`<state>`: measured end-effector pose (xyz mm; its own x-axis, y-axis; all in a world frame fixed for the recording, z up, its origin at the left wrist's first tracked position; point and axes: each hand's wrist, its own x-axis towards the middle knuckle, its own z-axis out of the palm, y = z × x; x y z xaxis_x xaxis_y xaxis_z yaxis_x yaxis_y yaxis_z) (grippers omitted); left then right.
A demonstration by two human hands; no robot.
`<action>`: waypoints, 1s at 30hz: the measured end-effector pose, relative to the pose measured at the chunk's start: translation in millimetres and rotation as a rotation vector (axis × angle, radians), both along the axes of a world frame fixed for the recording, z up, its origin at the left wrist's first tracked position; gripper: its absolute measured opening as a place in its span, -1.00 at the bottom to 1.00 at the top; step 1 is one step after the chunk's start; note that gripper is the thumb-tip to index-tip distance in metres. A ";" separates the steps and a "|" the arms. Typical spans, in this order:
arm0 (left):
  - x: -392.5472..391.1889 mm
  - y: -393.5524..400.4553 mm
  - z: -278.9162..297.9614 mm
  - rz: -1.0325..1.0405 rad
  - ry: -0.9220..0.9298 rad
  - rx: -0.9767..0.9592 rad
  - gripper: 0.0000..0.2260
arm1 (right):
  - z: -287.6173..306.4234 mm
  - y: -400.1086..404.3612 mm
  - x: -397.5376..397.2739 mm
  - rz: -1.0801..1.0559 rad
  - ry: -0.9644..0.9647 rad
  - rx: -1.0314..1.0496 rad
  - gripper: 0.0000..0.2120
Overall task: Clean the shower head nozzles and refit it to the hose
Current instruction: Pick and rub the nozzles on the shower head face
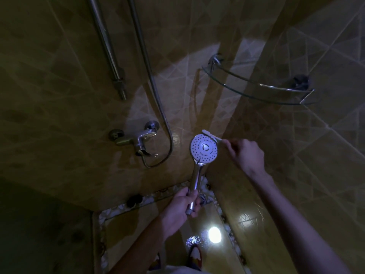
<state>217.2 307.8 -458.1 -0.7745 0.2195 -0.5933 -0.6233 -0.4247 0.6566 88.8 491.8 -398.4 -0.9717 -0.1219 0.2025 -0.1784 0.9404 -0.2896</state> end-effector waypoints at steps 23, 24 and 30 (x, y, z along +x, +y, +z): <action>8.8 -11.5 -2.7 0.023 -0.001 -0.021 -0.91 | 7.0 -15.6 2.3 0.133 -0.055 0.121 -0.56; 9.0 -11.6 -2.2 0.025 -0.002 -0.017 -0.90 | 11.6 -14.0 -0.2 0.104 -0.049 0.085 -0.58; 6.9 -15.9 -2.2 0.045 -0.026 -0.001 -0.97 | -12.0 -22.2 26.1 0.256 -0.101 0.174 -0.55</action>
